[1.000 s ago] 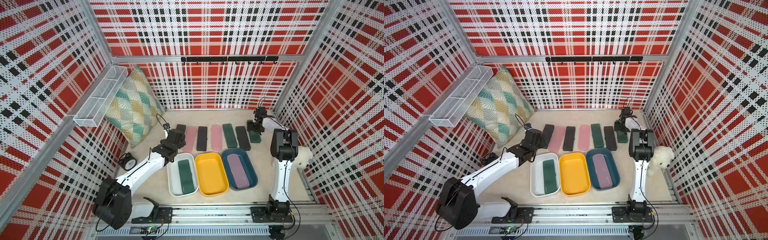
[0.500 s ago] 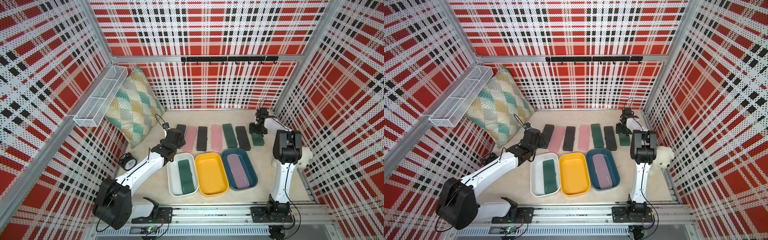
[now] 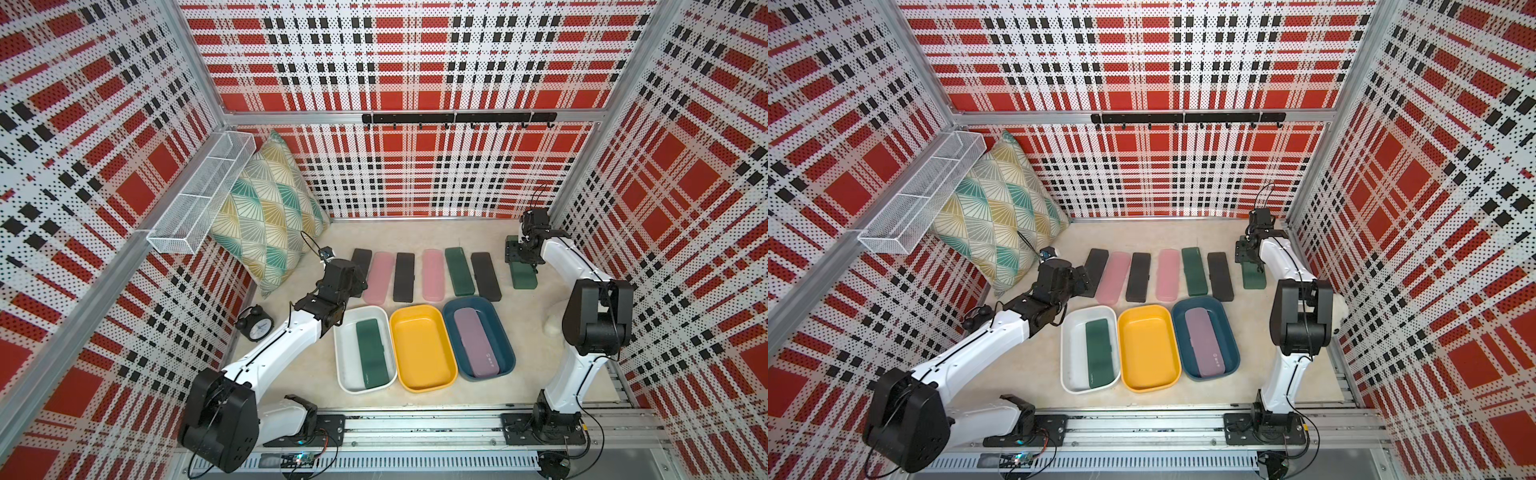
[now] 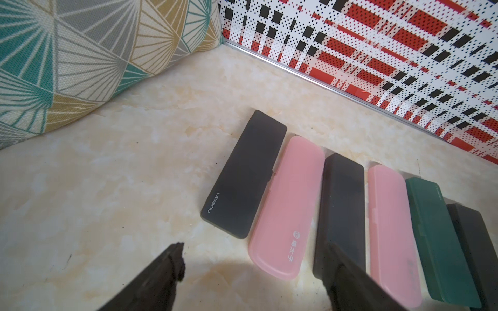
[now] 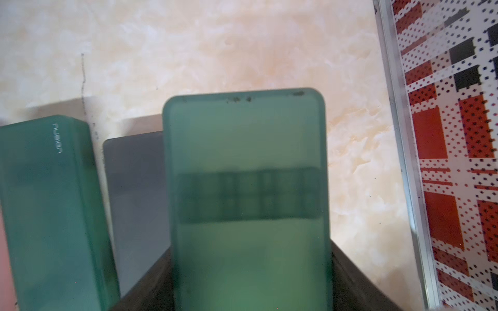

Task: Place the pencil cases by color into the storage box
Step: Pick up the pencil case from the center of the board, then place the pencil case at the storage box.

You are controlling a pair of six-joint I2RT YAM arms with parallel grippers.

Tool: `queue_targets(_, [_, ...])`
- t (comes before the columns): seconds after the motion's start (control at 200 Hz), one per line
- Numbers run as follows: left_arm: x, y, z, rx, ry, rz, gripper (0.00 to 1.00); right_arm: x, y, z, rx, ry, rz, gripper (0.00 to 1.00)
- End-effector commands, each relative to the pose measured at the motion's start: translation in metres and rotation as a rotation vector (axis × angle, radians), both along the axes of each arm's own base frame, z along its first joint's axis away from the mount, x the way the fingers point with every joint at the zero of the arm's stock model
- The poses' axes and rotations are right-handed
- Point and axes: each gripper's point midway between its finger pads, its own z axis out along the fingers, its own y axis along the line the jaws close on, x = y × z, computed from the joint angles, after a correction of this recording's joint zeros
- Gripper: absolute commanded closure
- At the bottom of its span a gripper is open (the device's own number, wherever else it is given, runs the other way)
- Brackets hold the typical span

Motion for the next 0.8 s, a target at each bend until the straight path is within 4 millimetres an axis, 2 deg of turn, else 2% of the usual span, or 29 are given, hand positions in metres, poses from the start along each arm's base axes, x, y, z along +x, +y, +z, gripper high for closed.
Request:
queue_targets(0.0, [-0.002, 0.003, 0.007, -0.017, -0.028, -0.005, 0.15, -0.01, 0.022, 0.025, -0.01, -0.052, 0.021, 0.48])
queue_targets(0.421, [-0.013, 0.013, 0.013, -0.051, -0.057, 0.0, 0.16, -0.059, 0.109, 0.058, 0.004, -0.122, 0.136, 0.48])
queue_targets(0.797, [-0.017, 0.023, 0.016, -0.059, -0.073, 0.022, 0.15, -0.101, 0.181, 0.058, 0.053, -0.125, 0.232, 0.48])
